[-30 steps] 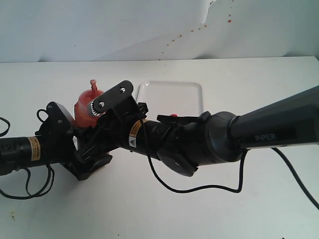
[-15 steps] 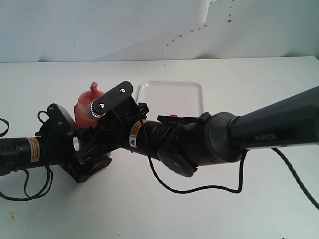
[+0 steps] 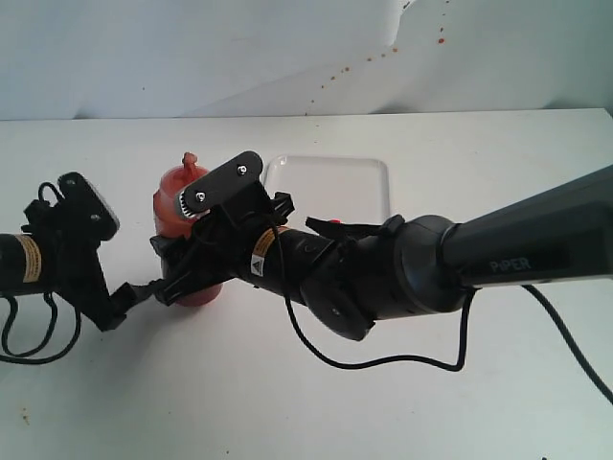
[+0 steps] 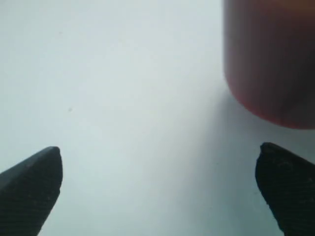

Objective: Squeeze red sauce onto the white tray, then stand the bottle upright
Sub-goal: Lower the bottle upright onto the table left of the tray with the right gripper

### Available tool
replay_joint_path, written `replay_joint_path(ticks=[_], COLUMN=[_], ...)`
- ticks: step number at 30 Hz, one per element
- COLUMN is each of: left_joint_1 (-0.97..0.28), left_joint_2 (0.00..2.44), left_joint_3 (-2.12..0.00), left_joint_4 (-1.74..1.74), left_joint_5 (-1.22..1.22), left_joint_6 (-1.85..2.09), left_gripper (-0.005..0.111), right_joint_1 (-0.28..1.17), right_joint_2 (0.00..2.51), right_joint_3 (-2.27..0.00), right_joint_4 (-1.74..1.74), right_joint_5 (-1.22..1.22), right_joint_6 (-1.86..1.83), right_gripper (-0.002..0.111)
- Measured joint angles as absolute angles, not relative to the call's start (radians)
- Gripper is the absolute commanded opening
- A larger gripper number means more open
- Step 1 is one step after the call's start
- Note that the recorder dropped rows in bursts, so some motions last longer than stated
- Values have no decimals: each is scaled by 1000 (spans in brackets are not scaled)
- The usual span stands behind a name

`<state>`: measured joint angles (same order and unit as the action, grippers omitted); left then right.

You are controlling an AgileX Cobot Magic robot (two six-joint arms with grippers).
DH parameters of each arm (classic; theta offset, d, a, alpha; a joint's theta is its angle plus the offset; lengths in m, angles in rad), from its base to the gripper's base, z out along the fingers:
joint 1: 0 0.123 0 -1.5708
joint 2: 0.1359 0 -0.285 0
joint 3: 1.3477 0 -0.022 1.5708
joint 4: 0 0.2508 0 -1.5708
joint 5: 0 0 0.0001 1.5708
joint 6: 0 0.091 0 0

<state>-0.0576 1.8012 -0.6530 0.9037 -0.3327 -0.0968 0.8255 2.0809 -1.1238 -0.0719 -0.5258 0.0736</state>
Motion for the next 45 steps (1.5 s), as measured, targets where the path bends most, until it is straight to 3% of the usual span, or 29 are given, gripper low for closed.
replay_joint_path(ticks=[5, 17, 42, 45], left_joint_1=[-8, 355, 372, 372], left_joint_2=[1725, 1682, 1682, 1682], left_joint_3=[-624, -451, -431, -431], left_joint_4=[839, 719, 785, 785], left_joint_5=[-413, -1034, -1141, -1141], left_joint_6=[-95, -148, -150, -150], left_gripper=[105, 105, 105, 105], right_joint_1=[826, 882, 896, 896], right_joint_2=[2081, 2081, 2081, 2081], right_joint_3=[-1124, -1124, -1124, -1124], right_joint_4=[-137, -454, -458, -458], right_joint_5=[-479, -478, -470, -470], right_joint_6=[85, 315, 317, 317], right_gripper=[0, 0, 0, 5])
